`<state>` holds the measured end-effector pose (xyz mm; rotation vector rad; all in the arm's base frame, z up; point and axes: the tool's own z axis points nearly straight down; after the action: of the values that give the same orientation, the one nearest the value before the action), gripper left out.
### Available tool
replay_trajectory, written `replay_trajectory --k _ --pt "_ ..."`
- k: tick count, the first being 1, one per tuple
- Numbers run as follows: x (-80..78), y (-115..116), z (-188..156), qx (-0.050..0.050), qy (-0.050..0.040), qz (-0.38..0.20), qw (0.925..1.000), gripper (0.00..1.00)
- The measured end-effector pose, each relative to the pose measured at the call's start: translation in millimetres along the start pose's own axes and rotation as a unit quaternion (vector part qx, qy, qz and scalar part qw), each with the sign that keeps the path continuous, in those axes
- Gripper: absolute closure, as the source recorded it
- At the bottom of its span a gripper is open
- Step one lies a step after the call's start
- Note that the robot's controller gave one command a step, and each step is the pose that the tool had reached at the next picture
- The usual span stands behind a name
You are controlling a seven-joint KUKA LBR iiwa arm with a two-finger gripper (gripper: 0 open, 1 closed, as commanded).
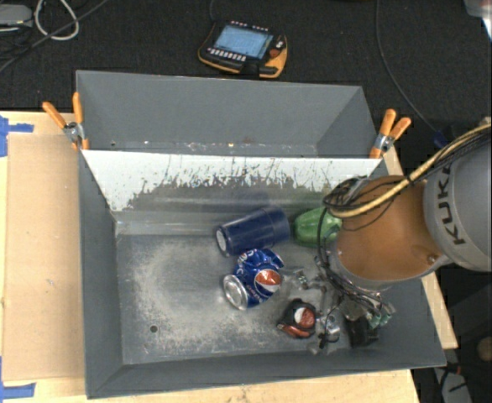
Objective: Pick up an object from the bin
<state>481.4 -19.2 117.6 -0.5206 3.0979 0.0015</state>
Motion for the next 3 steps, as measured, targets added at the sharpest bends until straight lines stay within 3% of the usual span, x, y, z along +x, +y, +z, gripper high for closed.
replay_trajectory --k 1,2,3 --pt "12.9 -8 17 -0.001 -0.0006 0.050 0.9988 0.00" --pt "6.1 -28 46 0.001 -0.0060 0.023 0.9997 0.00" --pt "1.9 -12 47 0.001 -0.0068 0.085 0.9964 1.00"
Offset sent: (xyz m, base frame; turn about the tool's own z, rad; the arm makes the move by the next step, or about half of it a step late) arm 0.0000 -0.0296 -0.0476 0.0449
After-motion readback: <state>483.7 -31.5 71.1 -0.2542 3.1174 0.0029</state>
